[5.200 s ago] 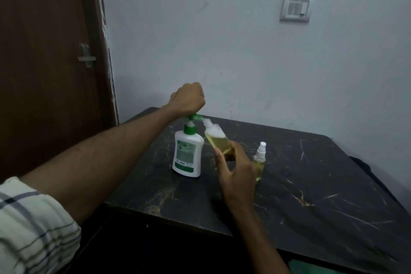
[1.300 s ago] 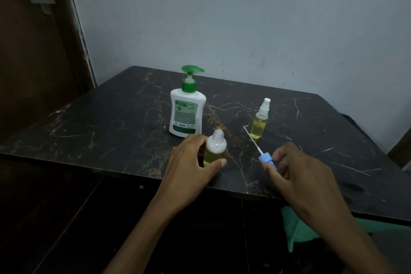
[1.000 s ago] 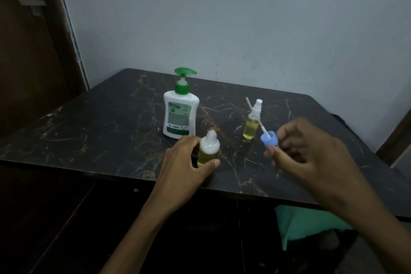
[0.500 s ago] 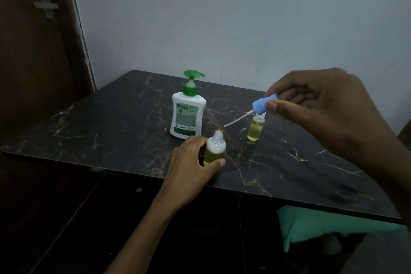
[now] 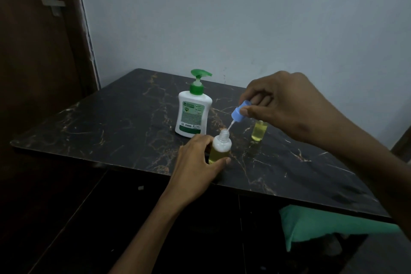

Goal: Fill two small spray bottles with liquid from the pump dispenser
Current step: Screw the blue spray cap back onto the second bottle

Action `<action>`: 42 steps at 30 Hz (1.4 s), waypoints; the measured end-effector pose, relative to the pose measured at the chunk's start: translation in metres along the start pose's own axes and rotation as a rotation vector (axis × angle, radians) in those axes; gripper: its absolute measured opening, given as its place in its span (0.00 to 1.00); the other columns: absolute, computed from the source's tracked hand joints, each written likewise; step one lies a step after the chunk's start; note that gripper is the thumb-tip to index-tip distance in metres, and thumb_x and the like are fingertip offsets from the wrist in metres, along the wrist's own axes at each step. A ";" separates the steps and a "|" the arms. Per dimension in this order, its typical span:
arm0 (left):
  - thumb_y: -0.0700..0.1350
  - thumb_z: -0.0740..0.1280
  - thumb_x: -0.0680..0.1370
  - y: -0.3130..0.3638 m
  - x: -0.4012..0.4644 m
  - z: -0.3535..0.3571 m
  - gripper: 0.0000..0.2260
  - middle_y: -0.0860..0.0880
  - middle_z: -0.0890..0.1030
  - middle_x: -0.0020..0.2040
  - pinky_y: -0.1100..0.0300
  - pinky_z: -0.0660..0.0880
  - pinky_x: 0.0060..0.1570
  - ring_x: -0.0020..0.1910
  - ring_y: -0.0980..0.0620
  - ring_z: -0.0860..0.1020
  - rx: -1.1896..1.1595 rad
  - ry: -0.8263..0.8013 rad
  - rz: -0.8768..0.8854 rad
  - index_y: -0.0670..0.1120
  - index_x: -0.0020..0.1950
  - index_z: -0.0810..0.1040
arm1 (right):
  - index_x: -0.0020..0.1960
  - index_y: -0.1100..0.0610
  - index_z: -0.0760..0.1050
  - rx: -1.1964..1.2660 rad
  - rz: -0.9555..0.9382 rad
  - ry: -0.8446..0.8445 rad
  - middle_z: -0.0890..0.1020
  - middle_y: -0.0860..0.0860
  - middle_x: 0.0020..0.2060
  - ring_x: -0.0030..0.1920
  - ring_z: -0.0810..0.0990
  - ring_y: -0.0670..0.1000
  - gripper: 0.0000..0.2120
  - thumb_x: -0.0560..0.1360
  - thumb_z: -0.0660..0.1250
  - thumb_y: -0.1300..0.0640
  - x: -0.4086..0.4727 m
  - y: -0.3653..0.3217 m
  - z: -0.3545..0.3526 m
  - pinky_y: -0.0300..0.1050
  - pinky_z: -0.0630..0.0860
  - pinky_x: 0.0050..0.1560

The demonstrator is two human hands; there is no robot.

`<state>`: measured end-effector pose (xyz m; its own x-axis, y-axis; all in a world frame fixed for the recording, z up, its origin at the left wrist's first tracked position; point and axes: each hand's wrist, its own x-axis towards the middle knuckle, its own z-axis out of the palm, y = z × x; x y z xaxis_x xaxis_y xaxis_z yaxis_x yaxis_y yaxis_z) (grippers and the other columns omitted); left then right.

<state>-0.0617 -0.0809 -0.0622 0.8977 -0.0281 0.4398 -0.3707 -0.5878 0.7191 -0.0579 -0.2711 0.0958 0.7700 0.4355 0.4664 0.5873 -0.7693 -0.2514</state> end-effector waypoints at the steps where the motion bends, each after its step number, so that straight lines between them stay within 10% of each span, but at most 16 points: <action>1: 0.55 0.78 0.73 0.000 0.000 0.000 0.18 0.58 0.80 0.54 0.72 0.70 0.49 0.52 0.64 0.77 0.002 0.001 0.004 0.52 0.60 0.81 | 0.48 0.50 0.86 -0.015 -0.005 -0.015 0.85 0.39 0.36 0.38 0.83 0.36 0.02 0.76 0.77 0.53 0.003 -0.001 0.003 0.38 0.81 0.42; 19: 0.54 0.78 0.73 0.000 -0.001 0.002 0.16 0.58 0.80 0.51 0.70 0.71 0.46 0.50 0.63 0.78 -0.027 0.011 0.009 0.54 0.58 0.81 | 0.51 0.46 0.85 -0.169 -0.003 -0.239 0.80 0.39 0.37 0.41 0.80 0.39 0.10 0.75 0.73 0.61 0.011 -0.018 0.028 0.30 0.66 0.35; 23: 0.54 0.78 0.73 0.000 -0.001 0.002 0.15 0.58 0.80 0.51 0.65 0.73 0.48 0.49 0.62 0.78 -0.013 0.018 0.011 0.53 0.56 0.80 | 0.50 0.45 0.85 -0.162 0.004 -0.227 0.84 0.40 0.39 0.41 0.82 0.39 0.10 0.75 0.74 0.59 0.012 -0.017 0.028 0.36 0.76 0.40; 30: 0.54 0.78 0.73 0.000 -0.002 0.002 0.14 0.57 0.80 0.50 0.65 0.72 0.48 0.49 0.62 0.78 -0.035 0.018 0.019 0.53 0.55 0.81 | 0.45 0.48 0.83 -0.195 -0.010 -0.226 0.85 0.44 0.36 0.38 0.82 0.41 0.04 0.75 0.77 0.52 0.016 -0.015 0.029 0.41 0.78 0.40; 42: 0.55 0.77 0.74 -0.001 -0.001 0.002 0.15 0.58 0.80 0.52 0.60 0.76 0.51 0.51 0.62 0.78 -0.049 0.014 0.017 0.54 0.57 0.81 | 0.32 0.50 0.65 -0.353 -0.035 -0.251 0.70 0.48 0.27 0.28 0.66 0.49 0.26 0.77 0.67 0.33 0.024 -0.011 0.038 0.46 0.67 0.32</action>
<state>-0.0620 -0.0814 -0.0645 0.8880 -0.0260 0.4590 -0.3969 -0.5472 0.7369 -0.0365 -0.2340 0.0776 0.8132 0.5310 0.2380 0.5267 -0.8456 0.0870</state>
